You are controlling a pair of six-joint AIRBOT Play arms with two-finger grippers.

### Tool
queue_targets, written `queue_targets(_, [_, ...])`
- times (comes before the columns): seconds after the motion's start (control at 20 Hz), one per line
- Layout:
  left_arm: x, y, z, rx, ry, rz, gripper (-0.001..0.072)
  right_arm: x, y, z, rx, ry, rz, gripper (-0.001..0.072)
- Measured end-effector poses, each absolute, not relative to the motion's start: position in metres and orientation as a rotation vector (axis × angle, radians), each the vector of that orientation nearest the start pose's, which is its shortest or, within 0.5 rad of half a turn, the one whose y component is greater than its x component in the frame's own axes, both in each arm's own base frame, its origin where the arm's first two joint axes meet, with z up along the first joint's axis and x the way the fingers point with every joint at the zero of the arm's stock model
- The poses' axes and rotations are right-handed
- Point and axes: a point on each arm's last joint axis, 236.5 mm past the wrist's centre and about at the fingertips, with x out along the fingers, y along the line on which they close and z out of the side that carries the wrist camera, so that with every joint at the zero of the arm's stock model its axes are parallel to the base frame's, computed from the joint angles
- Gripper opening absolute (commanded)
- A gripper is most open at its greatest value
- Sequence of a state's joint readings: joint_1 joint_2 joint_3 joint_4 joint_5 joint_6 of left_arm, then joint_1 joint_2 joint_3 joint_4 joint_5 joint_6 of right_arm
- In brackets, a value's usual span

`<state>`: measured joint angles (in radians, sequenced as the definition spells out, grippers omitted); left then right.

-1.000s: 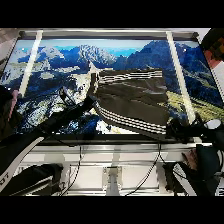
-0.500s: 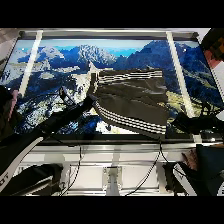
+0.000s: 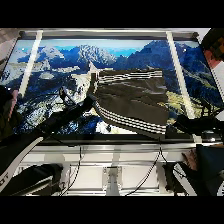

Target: Fold the clothes and pants, and hang the long-sleeved shirts on hangers.

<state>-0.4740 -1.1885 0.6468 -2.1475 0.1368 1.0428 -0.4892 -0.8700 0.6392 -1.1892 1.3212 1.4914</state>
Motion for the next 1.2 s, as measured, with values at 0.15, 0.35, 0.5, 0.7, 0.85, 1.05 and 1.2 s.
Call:
queue_targets(0.15, [0.38, -0.215, -0.023, -0.901, 0.862, -0.114, 0.0031, 0.216, 0.0, -0.044, 0.83, 1.382, -0.033, 0.0304])
queue_targets(0.35, [0.38, -0.215, -0.024, -0.9, 0.863, -0.114, 0.0031, 0.208, 0.017, -0.052, 1.031, 1.33, 0.042, 0.0304])
queue_targets(0.5, [0.38, -0.215, -0.024, -0.9, 0.863, -0.114, 0.0031, 0.21, 0.013, -0.056, 1.073, 1.287, 0.028, 0.0304])
queue_targets(0.7, [0.38, -0.215, -0.024, -0.9, 0.863, -0.114, 0.0031, 0.223, 0.005, -0.049, 1.091, 1.224, 0.017, 0.0303])
queue_targets(0.85, [0.38, -0.215, -0.024, -0.9, 0.863, -0.114, 0.0031, 0.225, 0.001, -0.045, 1.077, 1.219, 0.012, 0.02])
queue_targets(1.05, [0.38, -0.215, -0.024, -0.9, 0.863, -0.114, 0.0031, 0.211, -0.004, -0.054, 1.054, 1.283, -0.034, 0.0205])
queue_targets(1.2, [0.38, -0.215, -0.024, -0.9, 0.863, -0.114, 0.0031, 0.198, 0.002, -0.065, 1.08, 1.339, -0.054, 0.0342])
